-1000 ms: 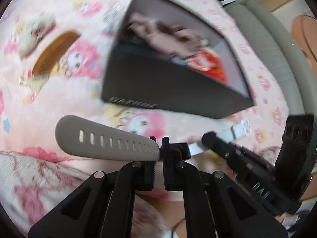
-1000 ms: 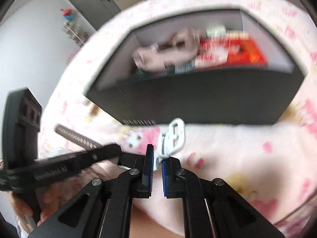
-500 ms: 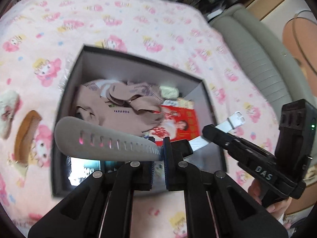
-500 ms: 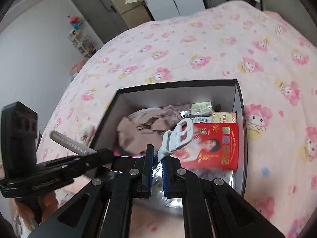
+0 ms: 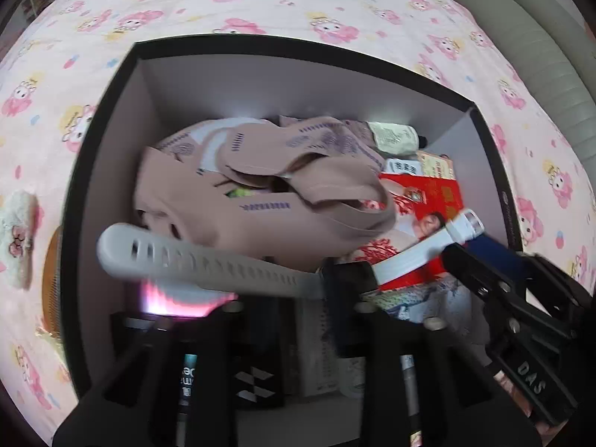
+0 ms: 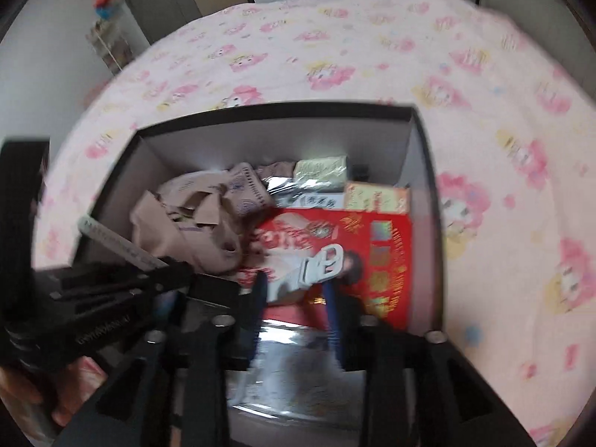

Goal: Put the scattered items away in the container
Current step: 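Carry the smartwatch into the black box and open the left gripper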

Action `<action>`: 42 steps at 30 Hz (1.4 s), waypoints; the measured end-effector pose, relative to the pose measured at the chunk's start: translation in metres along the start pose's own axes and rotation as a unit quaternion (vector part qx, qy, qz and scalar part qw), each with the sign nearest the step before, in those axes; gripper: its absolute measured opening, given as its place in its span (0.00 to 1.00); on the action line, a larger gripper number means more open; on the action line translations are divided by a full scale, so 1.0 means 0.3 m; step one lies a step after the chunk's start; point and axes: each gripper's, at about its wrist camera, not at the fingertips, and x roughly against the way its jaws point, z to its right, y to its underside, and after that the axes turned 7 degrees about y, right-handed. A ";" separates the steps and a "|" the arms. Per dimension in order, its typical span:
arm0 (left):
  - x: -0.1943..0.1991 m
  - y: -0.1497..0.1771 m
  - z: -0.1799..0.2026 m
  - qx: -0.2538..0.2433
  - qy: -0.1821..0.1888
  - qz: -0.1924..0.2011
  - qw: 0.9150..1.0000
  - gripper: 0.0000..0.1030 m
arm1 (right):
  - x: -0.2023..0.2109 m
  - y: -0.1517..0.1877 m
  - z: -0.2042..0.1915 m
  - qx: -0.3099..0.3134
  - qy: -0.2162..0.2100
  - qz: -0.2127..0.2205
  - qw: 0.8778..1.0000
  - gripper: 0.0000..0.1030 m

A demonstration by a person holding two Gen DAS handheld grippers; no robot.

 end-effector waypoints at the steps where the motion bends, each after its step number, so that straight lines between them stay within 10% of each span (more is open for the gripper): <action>1: 0.011 0.001 -0.006 0.003 0.003 0.003 1.000 0.35 | 0.020 0.002 -0.005 0.007 0.013 0.015 1.000 0.33; 8: 0.157 0.056 -0.028 0.026 0.000 0.051 0.998 0.47 | 0.114 -0.002 0.057 -0.038 0.034 0.078 0.996 0.37; 13: 0.221 0.071 0.000 -0.036 -0.011 0.104 0.994 0.45 | 0.071 0.002 0.047 -0.038 -0.029 0.036 0.998 0.37; 22: 0.012 0.048 0.011 -0.047 0.032 -0.023 0.998 0.35 | -0.088 0.025 0.013 -0.018 -0.028 -0.049 0.998 0.36; 30: -0.027 0.015 -0.007 -0.028 0.043 -0.043 0.998 0.35 | -0.119 0.043 -0.013 0.002 -0.007 -0.059 0.998 0.36; 42: 0.278 0.113 0.096 -0.100 0.056 0.088 0.989 0.47 | 0.209 0.065 0.017 -0.055 -0.007 0.099 0.994 0.41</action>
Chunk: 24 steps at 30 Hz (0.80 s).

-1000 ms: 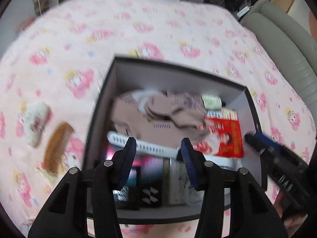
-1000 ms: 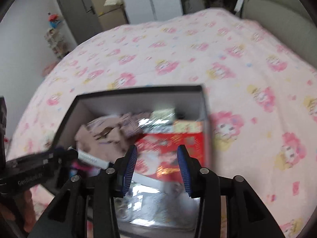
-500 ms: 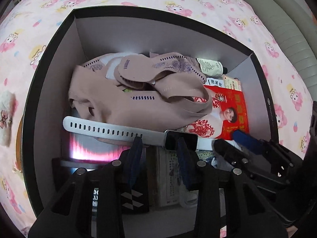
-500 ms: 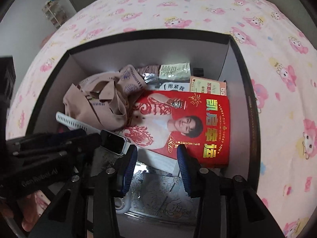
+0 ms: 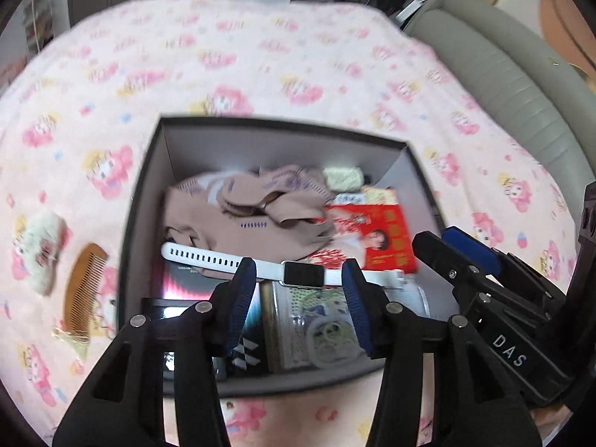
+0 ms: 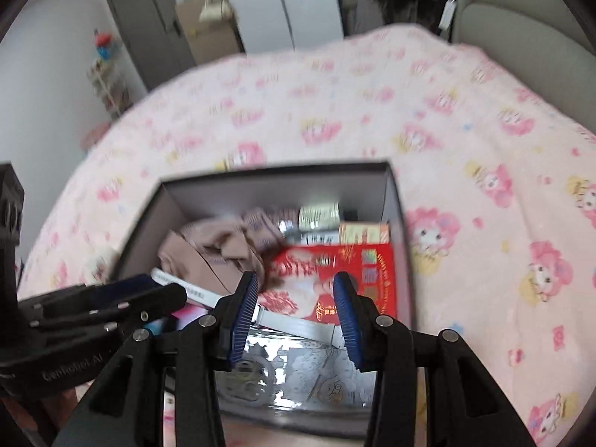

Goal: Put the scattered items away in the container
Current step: 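Carry the smartwatch into the black box and open the left gripper, then withdraw the left gripper from the box toward the wooden comb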

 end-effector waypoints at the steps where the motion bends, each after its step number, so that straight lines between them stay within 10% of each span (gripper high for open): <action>1: 0.013 0.009 0.011 -0.004 0.003 0.007 1.000 0.48 | 0.030 -0.007 -0.005 -0.003 -0.004 0.008 1.000 0.43; 24: 0.328 0.288 -0.117 -0.032 0.031 0.019 0.999 0.50 | 0.268 0.219 -0.264 0.014 -0.037 0.032 0.999 0.49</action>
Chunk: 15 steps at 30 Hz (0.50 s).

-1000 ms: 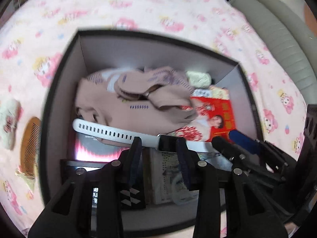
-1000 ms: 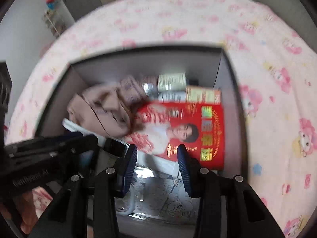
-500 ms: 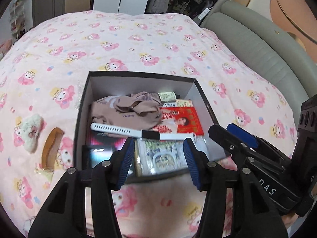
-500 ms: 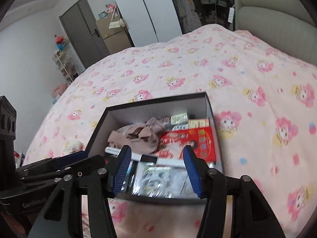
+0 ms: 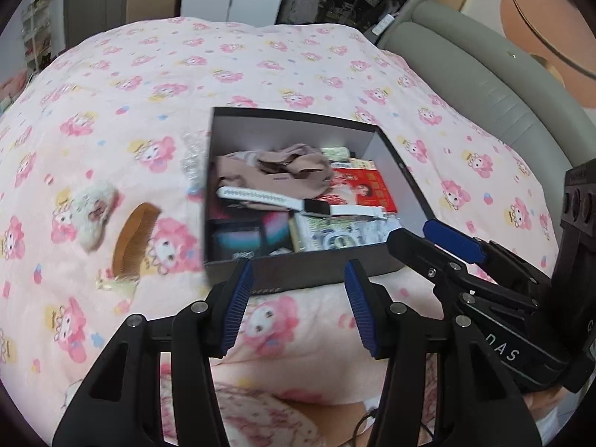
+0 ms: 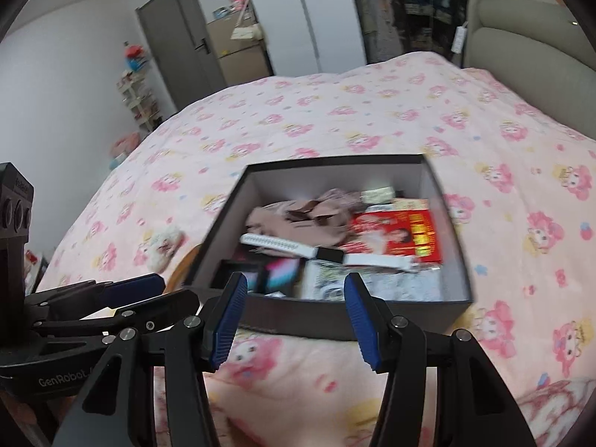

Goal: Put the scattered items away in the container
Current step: 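Withdraw the left gripper from the box toward the wooden comb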

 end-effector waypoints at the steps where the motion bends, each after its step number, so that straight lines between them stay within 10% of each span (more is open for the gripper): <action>1: 0.014 0.008 -0.030 0.009 -0.001 0.000 1.000 0.50 | -0.009 0.001 -0.028 0.003 -0.006 -0.006 1.000 0.49; 15: 0.156 0.049 -0.457 0.112 -0.032 0.028 0.993 0.51 | -0.180 -0.007 -0.425 0.072 -0.079 -0.053 0.993 0.49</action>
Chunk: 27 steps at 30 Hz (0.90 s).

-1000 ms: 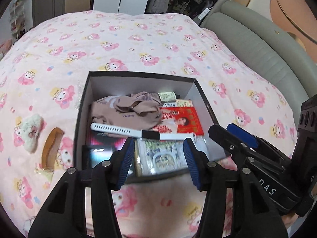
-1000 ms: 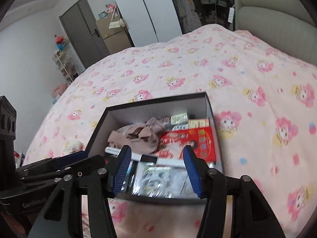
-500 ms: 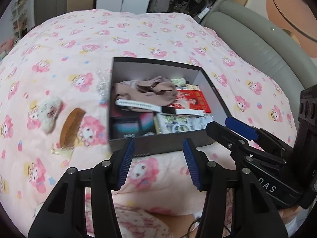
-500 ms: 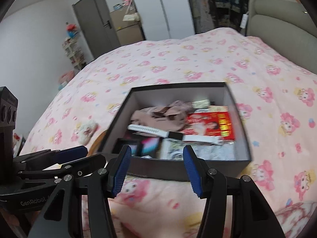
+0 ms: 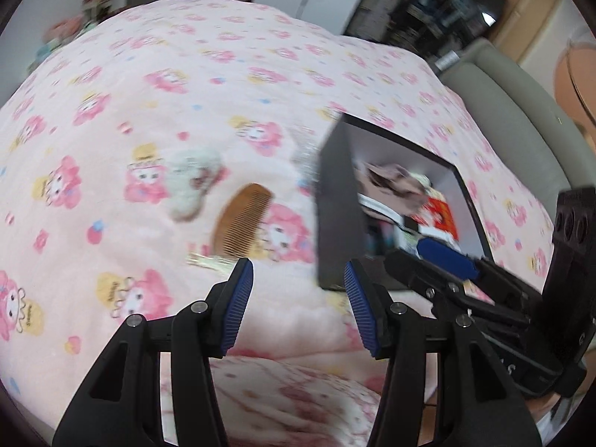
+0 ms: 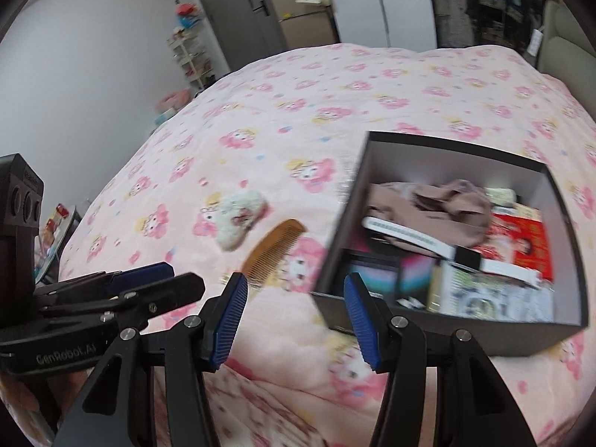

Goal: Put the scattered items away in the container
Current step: 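Withdraw the left gripper from the box toward the wooden comb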

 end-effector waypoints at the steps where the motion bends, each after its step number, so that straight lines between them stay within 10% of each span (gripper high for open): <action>1: -0.003 -0.006 -0.027 0.010 0.001 0.001 1.000 0.51 | -0.016 -0.005 -0.018 0.003 -0.006 -0.004 1.000 0.49; 24: -0.467 -0.048 -0.499 0.167 0.044 -0.199 0.965 0.48 | -0.550 0.074 -0.156 0.007 -0.019 -0.186 0.982 0.47; 27: -0.481 -0.038 -0.506 0.181 0.075 -0.198 0.960 0.05 | -0.549 0.068 -0.148 0.002 -0.026 -0.186 0.982 0.47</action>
